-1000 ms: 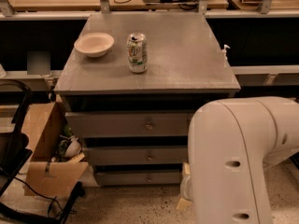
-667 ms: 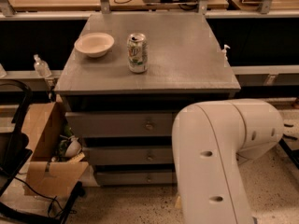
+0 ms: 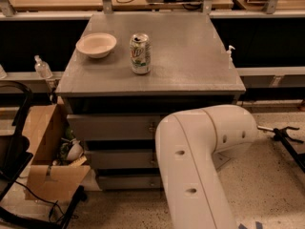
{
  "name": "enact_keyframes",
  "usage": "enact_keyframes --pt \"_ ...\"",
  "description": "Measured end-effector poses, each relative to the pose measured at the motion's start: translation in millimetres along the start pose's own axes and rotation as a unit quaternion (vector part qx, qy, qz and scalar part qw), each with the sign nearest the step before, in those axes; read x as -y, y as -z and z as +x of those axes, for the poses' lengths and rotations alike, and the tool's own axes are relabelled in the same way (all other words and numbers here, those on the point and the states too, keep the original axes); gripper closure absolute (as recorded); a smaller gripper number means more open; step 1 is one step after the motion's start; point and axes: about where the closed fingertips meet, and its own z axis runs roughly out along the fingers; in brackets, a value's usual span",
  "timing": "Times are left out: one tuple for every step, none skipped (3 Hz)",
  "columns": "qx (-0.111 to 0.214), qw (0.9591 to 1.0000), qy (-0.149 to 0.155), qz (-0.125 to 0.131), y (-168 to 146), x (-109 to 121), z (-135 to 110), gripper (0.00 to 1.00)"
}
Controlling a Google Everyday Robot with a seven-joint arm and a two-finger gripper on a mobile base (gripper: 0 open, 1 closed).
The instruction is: Open bottom drawer
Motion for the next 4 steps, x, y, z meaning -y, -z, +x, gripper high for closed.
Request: enact_keyframes --pt "-0.027 0.9990 0.022 -0.029 -30 -18 16 0.00" --pt "-0.027 0.9990 0.022 -0.029 -30 -18 16 0.00" --pt "-0.017 0.9986 0.036 -0.034 -43 -9 7 0.00" --pt "-0.008 0.9977 0.050 -0.046 -65 7 0 0.00"
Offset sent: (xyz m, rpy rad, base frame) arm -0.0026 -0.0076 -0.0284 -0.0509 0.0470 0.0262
